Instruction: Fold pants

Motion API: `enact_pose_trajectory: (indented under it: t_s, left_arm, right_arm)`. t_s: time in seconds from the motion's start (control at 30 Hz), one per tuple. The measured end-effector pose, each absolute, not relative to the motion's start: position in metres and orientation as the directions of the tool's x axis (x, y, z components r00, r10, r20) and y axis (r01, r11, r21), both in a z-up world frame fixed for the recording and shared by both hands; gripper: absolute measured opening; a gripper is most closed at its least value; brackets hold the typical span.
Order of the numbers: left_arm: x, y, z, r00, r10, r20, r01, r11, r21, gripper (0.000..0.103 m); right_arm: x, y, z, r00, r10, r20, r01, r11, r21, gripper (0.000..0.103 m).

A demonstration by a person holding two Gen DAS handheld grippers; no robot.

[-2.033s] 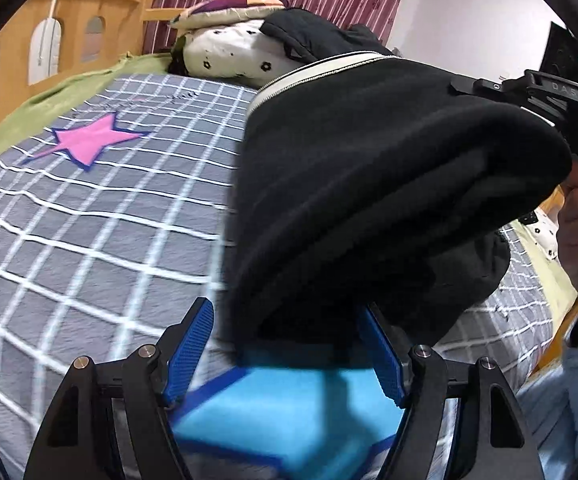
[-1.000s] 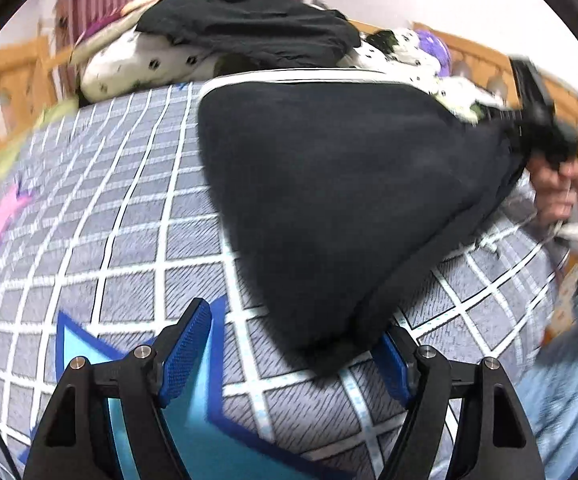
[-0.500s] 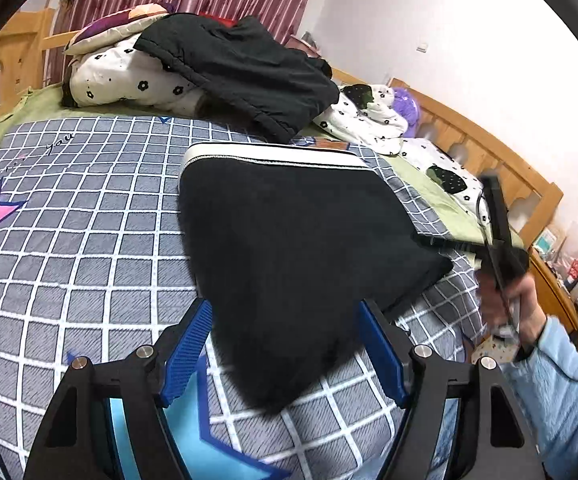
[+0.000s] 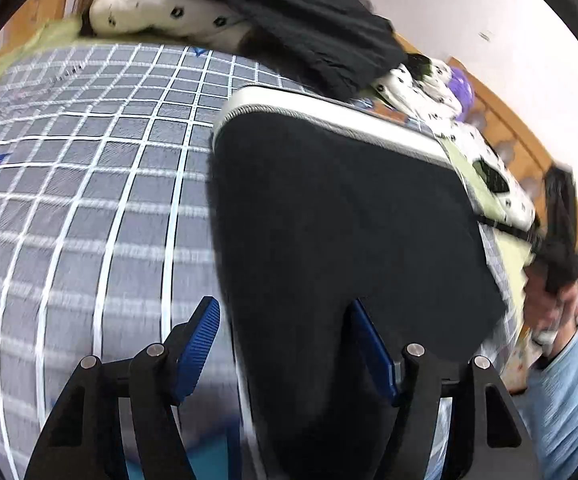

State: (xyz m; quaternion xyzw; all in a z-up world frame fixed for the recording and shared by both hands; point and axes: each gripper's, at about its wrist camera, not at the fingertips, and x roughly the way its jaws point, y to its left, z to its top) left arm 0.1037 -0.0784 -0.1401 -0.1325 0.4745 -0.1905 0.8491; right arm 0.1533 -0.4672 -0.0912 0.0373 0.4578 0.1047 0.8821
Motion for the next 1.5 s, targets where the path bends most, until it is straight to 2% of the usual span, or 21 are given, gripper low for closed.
enact_pose_trajectory:
  t_s: [0.17, 0.27, 0.33, 0.4, 0.57, 0.63, 0.67, 0.7, 0.73, 0.8, 0.87, 1.0, 1.1, 1.17, 1.23, 1.27, 1.3, 1.33, 1.4, 1.5]
  left_arm:
    - [0.156, -0.090, -0.165, 0.426, -0.455, -0.782, 0.192, 0.890, -0.413, 0.064]
    - [0.161, -0.093, -0.177, 0.433, -0.490, -0.757, 0.207, 0.871, -0.445, 0.060]
    - [0.164, -0.096, -0.176, 0.439, -0.493, -0.751, 0.204, 0.869, -0.451, 0.053]
    - [0.167, -0.096, -0.173, 0.434, -0.498, -0.751, 0.193, 0.865, -0.463, 0.046]
    - [0.168, -0.095, -0.160, 0.428, -0.502, -0.752, 0.207, 0.864, -0.459, 0.032]
    - [0.164, -0.091, -0.151, 0.449, -0.520, -0.727, 0.220, 0.853, -0.474, 0.026]
    - [0.162, -0.088, -0.146, 0.459, -0.528, -0.715, 0.231, 0.848, -0.478, 0.025]
    - [0.158, -0.083, -0.141, 0.465, -0.543, -0.699, 0.241, 0.838, -0.490, 0.024]
    - [0.154, -0.077, -0.135, 0.469, -0.559, -0.683, 0.250, 0.826, -0.505, 0.024]
    - [0.146, -0.060, -0.125, 0.474, -0.588, -0.655, 0.267, 0.805, -0.530, 0.023]
    - [0.140, -0.039, -0.112, 0.492, -0.578, -0.651, 0.275, 0.813, -0.514, 0.023]
    - [0.143, 0.014, -0.088, 0.532, -0.497, -0.685, 0.253, 0.866, -0.432, 0.023]
    - [0.151, 0.058, -0.085, 0.534, -0.392, -0.749, 0.202, 0.919, -0.337, 0.023]
    - [0.154, 0.076, -0.100, 0.527, -0.336, -0.781, 0.176, 0.942, -0.286, 0.026]
    - [0.160, 0.085, -0.124, 0.487, -0.303, -0.819, 0.138, 0.953, -0.271, 0.035]
    - [0.161, 0.091, -0.138, 0.476, -0.290, -0.830, 0.106, 0.956, -0.272, 0.039]
    - [0.160, 0.096, -0.143, 0.484, -0.303, -0.821, 0.100, 0.951, -0.293, 0.048]
    - [0.156, 0.100, -0.145, 0.509, -0.315, -0.801, 0.087, 0.945, -0.316, 0.051]
    - [0.152, 0.099, -0.140, 0.521, -0.283, -0.806, 0.083, 0.956, -0.282, 0.051]
    - [0.144, 0.097, -0.114, 0.617, -0.186, -0.765, 0.113, 0.983, -0.147, 0.051]
  right_arm:
    - [0.192, -0.464, -0.118, 0.474, 0.246, -0.845, -0.195, 0.966, 0.171, 0.054]
    - [0.201, -0.464, -0.127, 0.457, 0.248, -0.854, -0.196, 0.965, 0.175, 0.054]
    - [0.208, -0.471, -0.134, 0.443, 0.270, -0.855, -0.181, 0.961, 0.209, 0.054]
    - [0.211, -0.479, -0.139, 0.431, 0.300, -0.851, -0.153, 0.954, 0.258, 0.061]
    - [0.209, -0.493, -0.148, 0.406, 0.374, -0.834, -0.052, 0.920, 0.388, 0.062]
    - [0.205, -0.493, -0.146, 0.402, 0.451, -0.797, -0.044, 0.879, 0.475, 0.027]
    - [0.201, -0.490, -0.142, 0.414, 0.475, -0.776, -0.047, 0.863, 0.503, 0.017]
    - [0.195, -0.483, -0.134, 0.458, 0.427, -0.780, -0.052, 0.888, 0.456, 0.009]
    - [0.186, -0.468, -0.123, 0.490, 0.358, -0.795, -0.079, 0.926, 0.368, 0.009]
    - [0.173, -0.447, -0.107, 0.530, 0.288, -0.798, -0.075, 0.953, 0.295, 0.009]
    - [0.159, -0.434, -0.088, 0.567, 0.345, -0.748, -0.085, 0.928, 0.364, 0.008]
    - [0.138, -0.384, -0.051, 0.598, 0.440, -0.670, -0.172, 0.887, 0.429, 0.008]
    - [0.139, -0.329, -0.048, 0.574, 0.481, -0.662, -0.247, 0.873, 0.420, 0.008]
    - [0.146, -0.300, -0.061, 0.552, 0.500, -0.668, -0.269, 0.864, 0.425, 0.008]
    - [0.156, -0.275, -0.089, 0.542, 0.482, -0.688, -0.247, 0.874, 0.418, 0.009]
    - [0.161, -0.267, -0.101, 0.540, 0.451, -0.710, -0.228, 0.891, 0.393, 0.009]
    - [0.167, -0.257, -0.122, 0.527, 0.378, -0.761, -0.200, 0.926, 0.321, 0.013]
    - [0.171, -0.251, -0.138, 0.518, 0.337, -0.786, -0.197, 0.941, 0.274, 0.013]
    - [0.170, -0.251, -0.134, 0.530, 0.333, -0.780, -0.208, 0.943, 0.261, 0.014]
    - [0.165, -0.254, -0.110, 0.533, 0.298, -0.792, -0.226, 0.952, 0.206, 0.018]
